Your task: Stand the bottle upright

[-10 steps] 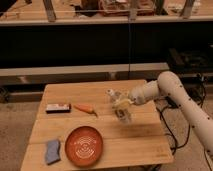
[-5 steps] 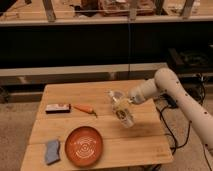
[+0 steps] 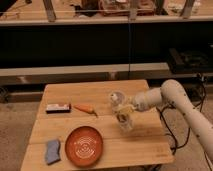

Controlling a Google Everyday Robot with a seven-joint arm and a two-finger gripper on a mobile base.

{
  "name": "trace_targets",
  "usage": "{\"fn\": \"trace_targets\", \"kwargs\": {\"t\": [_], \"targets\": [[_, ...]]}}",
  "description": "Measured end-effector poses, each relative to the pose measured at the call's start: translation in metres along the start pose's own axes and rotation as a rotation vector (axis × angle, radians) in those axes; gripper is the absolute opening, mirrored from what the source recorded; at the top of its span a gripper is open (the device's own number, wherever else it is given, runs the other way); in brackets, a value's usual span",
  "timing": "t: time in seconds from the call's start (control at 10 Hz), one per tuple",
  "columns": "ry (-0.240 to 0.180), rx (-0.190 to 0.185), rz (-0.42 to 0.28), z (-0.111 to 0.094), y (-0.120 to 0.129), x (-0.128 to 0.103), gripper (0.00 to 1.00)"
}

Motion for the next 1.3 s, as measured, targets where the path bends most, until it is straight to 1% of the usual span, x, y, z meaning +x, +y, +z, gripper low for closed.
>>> {"fn": "trace_targets", "kwargs": {"t": [0.1,0.3,0.4,0.5,0.6,0.8,0.9,1.0,1.2,1.3], "targets": [[0.057,-0.012,-0.012,-0.001,-0.006,-0.013,0.02],[0.116,-0.018,-0.043,0.000,-0.009,-0.024,0.02],[0.160,-0.025,-0.072,-0.003,-0.010,-0.027,0.02],[0.189,-0.027,-0.097,-0.005,-0.011,-0.026,0.02],[0.207,-0.025,-0.114,-0.005,-0.011,-0.025,0.02],[0.253,-0.012,-0.164,-0.006,-0.011,-0.021,0.02],[0.274,0.003,-0.193,-0.006,-0.010,-0.021,0.02],[0.299,0.020,-0.208,-0.005,-0.009,-0.022,0.02],[0.359,0.038,-0.218,-0.003,-0.003,-0.035,0.02],[0.383,0.049,-0.234,-0.004,-0.001,-0.040,0.02]]}}
